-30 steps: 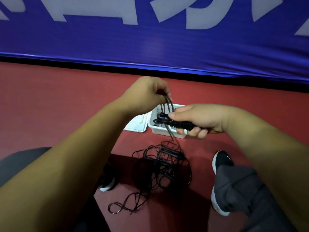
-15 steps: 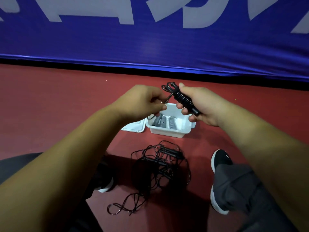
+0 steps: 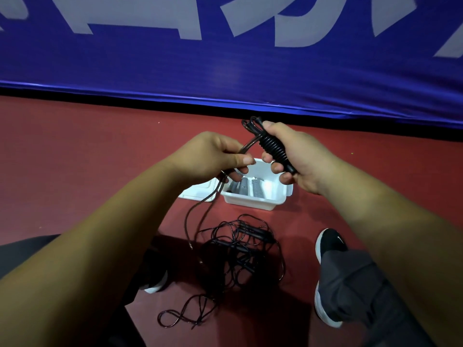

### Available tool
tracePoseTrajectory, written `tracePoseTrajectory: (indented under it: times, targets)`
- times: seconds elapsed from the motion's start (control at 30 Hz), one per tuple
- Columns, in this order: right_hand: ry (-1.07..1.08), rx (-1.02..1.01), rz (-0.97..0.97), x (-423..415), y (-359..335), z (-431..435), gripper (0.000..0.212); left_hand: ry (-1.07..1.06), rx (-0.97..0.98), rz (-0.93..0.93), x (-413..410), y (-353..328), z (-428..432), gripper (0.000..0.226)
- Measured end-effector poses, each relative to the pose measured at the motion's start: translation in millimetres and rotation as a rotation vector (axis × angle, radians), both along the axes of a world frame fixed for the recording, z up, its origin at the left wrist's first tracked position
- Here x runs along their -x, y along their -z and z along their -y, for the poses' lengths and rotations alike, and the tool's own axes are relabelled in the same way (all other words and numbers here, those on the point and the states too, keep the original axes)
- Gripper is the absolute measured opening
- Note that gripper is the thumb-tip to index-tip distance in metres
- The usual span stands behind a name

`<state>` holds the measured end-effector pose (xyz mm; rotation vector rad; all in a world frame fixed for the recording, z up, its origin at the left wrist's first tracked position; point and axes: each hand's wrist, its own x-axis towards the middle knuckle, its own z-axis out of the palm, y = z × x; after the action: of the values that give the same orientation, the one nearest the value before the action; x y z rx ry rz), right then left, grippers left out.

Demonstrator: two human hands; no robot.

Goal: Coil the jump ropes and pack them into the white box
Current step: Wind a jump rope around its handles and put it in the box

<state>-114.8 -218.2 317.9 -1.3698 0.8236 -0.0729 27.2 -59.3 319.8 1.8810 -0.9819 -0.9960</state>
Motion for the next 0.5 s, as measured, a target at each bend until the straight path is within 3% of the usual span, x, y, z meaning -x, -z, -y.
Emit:
tracePoseTrajectory:
  times: [0.2, 0.33, 0.43, 0.5]
  targets:
    - [-0.132, -0.012, 0.034, -2, -7, -5, 0.037, 0.018, -0.045, 0.078, -8, 11, 0, 0.013]
    - [-0.268, -0.017, 0.011, 3, -7, -9, 0.044, 0.008, -0.084, 0.265, -11, 10, 5, 0.010]
    - [-0.412, -0.031, -0.037, 8, -5, -8, 0.046, 0.021, -0.083, 0.485, -13, 12, 6, 0.033]
    - [-0.527, -0.037, -0.086, 12, -5, -8, 0.045, 0.056, -0.072, 0.579, -14, 11, 5, 0.014]
